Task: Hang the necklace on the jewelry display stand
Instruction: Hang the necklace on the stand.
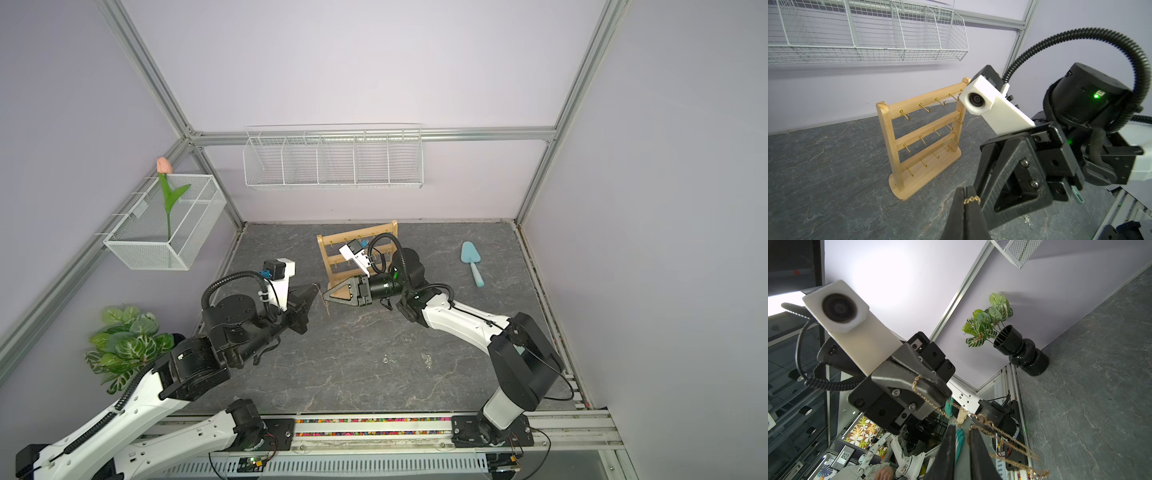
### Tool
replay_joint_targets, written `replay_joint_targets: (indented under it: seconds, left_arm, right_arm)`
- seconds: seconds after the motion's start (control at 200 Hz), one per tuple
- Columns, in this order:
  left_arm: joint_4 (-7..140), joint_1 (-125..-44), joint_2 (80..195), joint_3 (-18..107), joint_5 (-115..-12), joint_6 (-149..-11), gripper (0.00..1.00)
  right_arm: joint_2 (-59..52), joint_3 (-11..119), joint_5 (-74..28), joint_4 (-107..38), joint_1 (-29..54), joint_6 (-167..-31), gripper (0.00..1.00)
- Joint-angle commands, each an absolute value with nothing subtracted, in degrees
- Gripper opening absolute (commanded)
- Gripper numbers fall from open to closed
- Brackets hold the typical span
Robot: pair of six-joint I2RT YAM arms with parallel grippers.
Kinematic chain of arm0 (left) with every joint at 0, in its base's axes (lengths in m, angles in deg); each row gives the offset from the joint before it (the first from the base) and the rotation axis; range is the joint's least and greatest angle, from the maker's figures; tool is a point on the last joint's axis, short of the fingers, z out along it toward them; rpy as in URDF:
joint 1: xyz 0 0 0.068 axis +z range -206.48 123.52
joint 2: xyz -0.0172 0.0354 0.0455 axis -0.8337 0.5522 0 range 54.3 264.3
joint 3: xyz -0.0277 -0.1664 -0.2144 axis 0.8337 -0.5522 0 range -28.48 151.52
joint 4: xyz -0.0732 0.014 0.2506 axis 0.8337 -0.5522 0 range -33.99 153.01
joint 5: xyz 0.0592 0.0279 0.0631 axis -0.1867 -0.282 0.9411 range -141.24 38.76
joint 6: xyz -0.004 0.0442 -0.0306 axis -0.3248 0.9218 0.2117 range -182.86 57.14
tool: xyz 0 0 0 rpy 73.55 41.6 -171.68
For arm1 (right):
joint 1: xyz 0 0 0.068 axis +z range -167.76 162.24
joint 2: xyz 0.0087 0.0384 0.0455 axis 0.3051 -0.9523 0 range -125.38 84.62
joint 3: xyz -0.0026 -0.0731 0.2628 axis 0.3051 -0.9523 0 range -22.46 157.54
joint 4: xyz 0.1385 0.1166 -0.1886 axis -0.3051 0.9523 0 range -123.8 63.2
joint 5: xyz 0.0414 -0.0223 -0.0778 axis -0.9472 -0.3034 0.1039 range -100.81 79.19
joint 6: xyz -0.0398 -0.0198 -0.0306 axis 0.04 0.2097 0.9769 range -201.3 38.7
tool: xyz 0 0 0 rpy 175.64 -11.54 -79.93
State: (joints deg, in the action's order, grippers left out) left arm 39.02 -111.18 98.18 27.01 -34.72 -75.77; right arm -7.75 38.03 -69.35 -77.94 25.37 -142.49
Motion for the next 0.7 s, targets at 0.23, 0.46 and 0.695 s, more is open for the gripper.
replay_joint_targets:
  seconds: [0.23, 0.46, 0.695]
  left_arm:
    - [38.27, -110.89, 95.79, 26.39, -36.43, -73.64, 0.00]
    - [38.31, -110.89, 96.49, 26.52, -36.91, -73.46, 0.00]
    - [37.88, -110.93, 96.70, 26.46, -36.87, -72.71, 0.00]
  right_arm:
    - [-7.93, 36.25, -69.27, -81.57, 24.47, -143.79, 0.15]
    - [-7.89, 36.34, -69.34, -82.05, 24.51, -143.84, 0.13]
    - [-6.85, 35.91, -69.32, -80.22, 24.37, -142.08, 0.10]
